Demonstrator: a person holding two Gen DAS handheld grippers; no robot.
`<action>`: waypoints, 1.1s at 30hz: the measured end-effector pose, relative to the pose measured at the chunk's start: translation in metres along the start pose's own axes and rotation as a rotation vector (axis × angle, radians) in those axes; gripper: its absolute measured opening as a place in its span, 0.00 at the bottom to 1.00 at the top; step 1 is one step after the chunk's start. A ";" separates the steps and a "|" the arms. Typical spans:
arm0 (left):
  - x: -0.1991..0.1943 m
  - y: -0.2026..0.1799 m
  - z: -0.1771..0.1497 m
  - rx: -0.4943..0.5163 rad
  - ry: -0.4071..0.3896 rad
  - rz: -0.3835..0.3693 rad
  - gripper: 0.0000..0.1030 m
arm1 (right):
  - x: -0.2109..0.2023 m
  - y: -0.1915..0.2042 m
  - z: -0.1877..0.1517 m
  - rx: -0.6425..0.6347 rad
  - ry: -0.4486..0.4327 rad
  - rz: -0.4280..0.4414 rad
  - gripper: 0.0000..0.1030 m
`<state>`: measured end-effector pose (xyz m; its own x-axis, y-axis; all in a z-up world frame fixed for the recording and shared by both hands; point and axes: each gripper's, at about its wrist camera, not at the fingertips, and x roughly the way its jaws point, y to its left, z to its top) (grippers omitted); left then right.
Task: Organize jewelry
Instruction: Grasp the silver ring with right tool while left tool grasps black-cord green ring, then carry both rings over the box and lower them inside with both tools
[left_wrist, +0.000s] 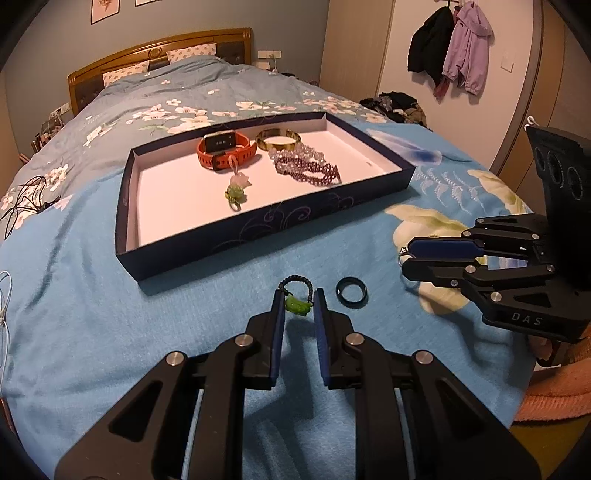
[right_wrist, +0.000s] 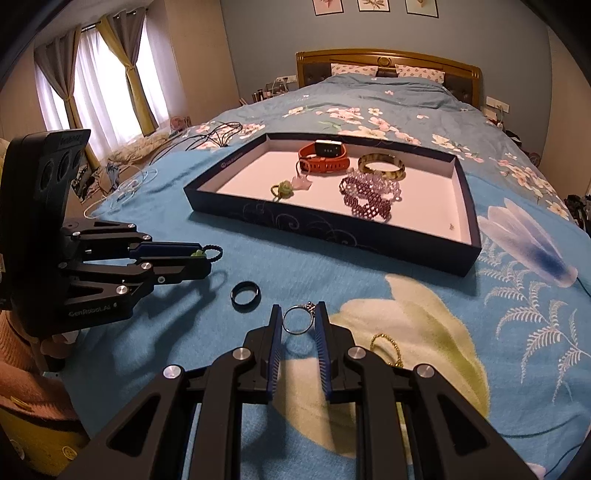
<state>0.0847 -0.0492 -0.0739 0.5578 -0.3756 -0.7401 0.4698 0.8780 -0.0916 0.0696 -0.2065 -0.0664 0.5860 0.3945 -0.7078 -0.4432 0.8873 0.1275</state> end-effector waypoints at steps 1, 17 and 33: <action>-0.002 0.000 0.001 0.000 -0.007 0.001 0.15 | -0.001 0.000 0.001 0.002 -0.008 0.000 0.16; -0.028 0.009 0.020 -0.031 -0.105 0.008 0.15 | -0.017 -0.003 0.030 -0.013 -0.105 -0.020 0.16; -0.030 0.009 0.037 -0.033 -0.146 0.032 0.15 | -0.017 -0.003 0.047 -0.032 -0.143 -0.027 0.16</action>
<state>0.0978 -0.0412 -0.0279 0.6664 -0.3846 -0.6387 0.4289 0.8985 -0.0936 0.0926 -0.2053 -0.0222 0.6874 0.4029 -0.6043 -0.4462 0.8908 0.0864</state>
